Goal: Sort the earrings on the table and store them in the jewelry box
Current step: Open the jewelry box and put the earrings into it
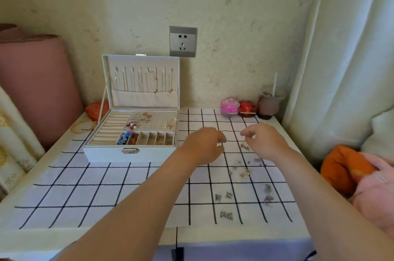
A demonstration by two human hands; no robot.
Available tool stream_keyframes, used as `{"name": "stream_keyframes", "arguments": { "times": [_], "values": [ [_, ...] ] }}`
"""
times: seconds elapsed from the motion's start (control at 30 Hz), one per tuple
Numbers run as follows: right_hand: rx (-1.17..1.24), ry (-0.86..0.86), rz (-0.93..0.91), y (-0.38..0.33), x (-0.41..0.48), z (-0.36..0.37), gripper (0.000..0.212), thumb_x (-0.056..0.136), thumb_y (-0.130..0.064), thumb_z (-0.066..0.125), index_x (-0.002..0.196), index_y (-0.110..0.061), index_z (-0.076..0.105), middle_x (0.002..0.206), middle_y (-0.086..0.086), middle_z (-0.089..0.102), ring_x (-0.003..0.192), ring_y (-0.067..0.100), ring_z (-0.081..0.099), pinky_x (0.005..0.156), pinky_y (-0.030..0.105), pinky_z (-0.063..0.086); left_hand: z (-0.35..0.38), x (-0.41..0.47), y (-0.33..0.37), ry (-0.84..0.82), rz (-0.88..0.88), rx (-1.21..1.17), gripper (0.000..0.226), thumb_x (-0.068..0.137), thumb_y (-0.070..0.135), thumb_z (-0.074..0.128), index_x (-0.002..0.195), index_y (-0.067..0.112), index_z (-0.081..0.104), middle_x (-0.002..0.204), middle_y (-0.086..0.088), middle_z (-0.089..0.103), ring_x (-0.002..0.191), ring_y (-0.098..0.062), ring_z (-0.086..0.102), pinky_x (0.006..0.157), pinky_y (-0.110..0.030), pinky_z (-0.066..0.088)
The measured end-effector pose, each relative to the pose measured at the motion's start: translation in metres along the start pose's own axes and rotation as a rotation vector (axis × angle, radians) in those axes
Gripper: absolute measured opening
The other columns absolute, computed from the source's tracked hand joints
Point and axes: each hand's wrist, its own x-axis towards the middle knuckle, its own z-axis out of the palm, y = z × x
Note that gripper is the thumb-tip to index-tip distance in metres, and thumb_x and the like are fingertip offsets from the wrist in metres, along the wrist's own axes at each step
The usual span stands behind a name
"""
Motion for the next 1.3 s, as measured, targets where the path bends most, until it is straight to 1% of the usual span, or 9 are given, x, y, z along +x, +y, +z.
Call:
{"name": "stream_keyframes", "arguments": {
  "times": [0.2,0.37,0.5,0.73,0.87,0.97,1.03,1.13,1.3],
  "values": [
    [-0.016,-0.094,0.068,0.027,0.006,-0.001,0.027,0.094,-0.019,0.057,0.113,-0.027,0.075,0.125,-0.007,0.068,0.117,0.015,0.06,0.102,0.035,0.049,0.027,0.031,0.023,-0.057,0.04,0.006,0.042,0.1,0.026,0.05,0.141,0.033,0.05,0.143,0.002,0.048,0.132,-0.021,0.041,0.104,-0.043,0.043],
    [-0.011,-0.149,0.052,0.028,0.011,0.003,0.019,0.091,-0.025,0.063,0.102,-0.032,0.078,0.108,-0.01,0.073,0.099,0.012,0.064,0.09,0.036,0.054,0.045,0.041,0.029,-0.095,0.121,0.143,0.049,0.1,0.02,0.045,0.148,0.032,0.04,0.146,0.001,0.045,0.132,-0.023,0.036,0.1,-0.042,0.041],
    [-0.005,-0.153,0.032,0.026,0.01,0.005,0.014,0.087,-0.029,0.068,0.096,-0.033,0.079,0.097,-0.012,0.073,0.091,0.011,0.065,0.085,0.035,0.056,0.048,0.044,0.029,-0.047,0.111,0.154,0.041,0.1,0.025,0.047,0.141,0.032,0.049,0.135,0.001,0.053,0.126,-0.022,0.041,0.093,-0.039,0.043],
    [-0.007,-0.13,0.013,0.013,0.007,0.007,0.008,0.087,-0.026,0.071,0.087,-0.034,0.074,0.087,-0.017,0.065,0.091,0.011,0.064,0.082,0.032,0.055,0.043,0.043,0.025,0.049,-0.001,0.08,0.019,0.094,0.034,0.059,0.109,0.03,0.07,0.111,0.003,0.061,0.112,-0.019,0.051,0.087,-0.038,0.05],
    [-0.004,-0.104,0.033,0.008,0.007,0.005,0.009,0.087,-0.024,0.072,0.091,-0.031,0.076,0.094,-0.012,0.07,0.09,0.012,0.065,0.083,0.034,0.056,0.044,0.045,0.027,0.095,-0.051,-0.019,0.028,0.091,0.033,0.063,0.118,0.027,0.062,0.114,0.006,0.063,0.112,-0.017,0.054,0.089,-0.036,0.05],
    [-0.004,-0.072,0.066,0.009,0.01,0.001,0.015,0.084,-0.02,0.073,0.081,-0.034,0.075,0.092,-0.013,0.071,0.089,0.012,0.066,0.081,0.034,0.058,0.049,0.044,0.031,0.051,-0.006,0.001,0.035,0.094,0.035,0.06,0.128,0.032,0.06,0.12,0.005,0.059,0.117,-0.018,0.047,0.088,-0.037,0.05],
    [0.022,-0.059,0.08,0.011,0.012,0.001,0.017,0.082,-0.018,0.075,0.079,-0.035,0.074,0.093,-0.012,0.071,0.091,0.012,0.066,0.082,0.033,0.057,0.05,0.045,0.032,0.048,-0.007,0.01,0.027,0.095,0.036,0.059,0.121,0.033,0.067,0.118,0.002,0.058,0.116,-0.019,0.046,0.086,-0.037,0.05],
    [0.041,-0.045,0.082,0.013,0.013,0.002,0.016,0.081,-0.021,0.077,0.094,-0.03,0.078,0.102,-0.009,0.073,0.098,0.013,0.066,0.088,0.036,0.056,0.047,0.047,0.033,0.053,-0.034,0.015,0.019,0.094,0.033,0.06,0.109,0.03,0.073,0.111,0.001,0.061,0.11,-0.02,0.053,0.083,-0.036,0.051],
    [0.131,-0.045,0.012,0.005,0.013,0.006,0.012,0.083,-0.023,0.076,0.089,-0.032,0.079,0.095,-0.014,0.074,0.092,0.009,0.066,0.087,0.037,0.056,0.039,0.044,0.027,0.051,-0.1,-0.092,0.017,0.094,0.026,0.059,0.105,0.025,0.072,0.104,0.002,0.069,0.098,-0.019,0.062,0.084,-0.036,0.054]
  ]
}}
